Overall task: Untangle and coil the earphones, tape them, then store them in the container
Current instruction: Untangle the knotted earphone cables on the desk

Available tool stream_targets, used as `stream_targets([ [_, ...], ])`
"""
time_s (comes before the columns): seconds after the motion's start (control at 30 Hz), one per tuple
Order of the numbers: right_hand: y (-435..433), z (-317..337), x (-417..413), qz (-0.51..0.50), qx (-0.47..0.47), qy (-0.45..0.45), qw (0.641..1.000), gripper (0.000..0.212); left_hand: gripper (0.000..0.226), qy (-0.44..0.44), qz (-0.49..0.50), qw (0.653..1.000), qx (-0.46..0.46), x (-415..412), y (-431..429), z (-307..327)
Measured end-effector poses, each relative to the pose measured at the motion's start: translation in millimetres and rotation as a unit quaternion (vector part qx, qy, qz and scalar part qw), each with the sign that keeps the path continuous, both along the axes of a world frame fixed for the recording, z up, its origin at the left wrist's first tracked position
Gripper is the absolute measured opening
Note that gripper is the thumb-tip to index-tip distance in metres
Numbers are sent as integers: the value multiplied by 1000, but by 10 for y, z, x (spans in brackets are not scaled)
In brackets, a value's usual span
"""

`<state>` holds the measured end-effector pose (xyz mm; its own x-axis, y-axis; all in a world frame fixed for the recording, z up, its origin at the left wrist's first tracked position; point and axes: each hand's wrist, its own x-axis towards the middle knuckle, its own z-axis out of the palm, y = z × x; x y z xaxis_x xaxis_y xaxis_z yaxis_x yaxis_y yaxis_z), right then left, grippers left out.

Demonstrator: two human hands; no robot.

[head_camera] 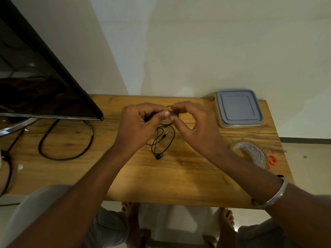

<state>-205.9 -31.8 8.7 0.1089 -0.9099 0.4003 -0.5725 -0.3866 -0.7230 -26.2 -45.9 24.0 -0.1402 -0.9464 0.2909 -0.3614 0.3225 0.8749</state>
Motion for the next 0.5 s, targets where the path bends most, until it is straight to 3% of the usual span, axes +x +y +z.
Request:
stream_targets([
  [0.5,-19,-15,-41,44,-71,-10,996,21,13,-23,-70,997,16,10,-2,-19],
])
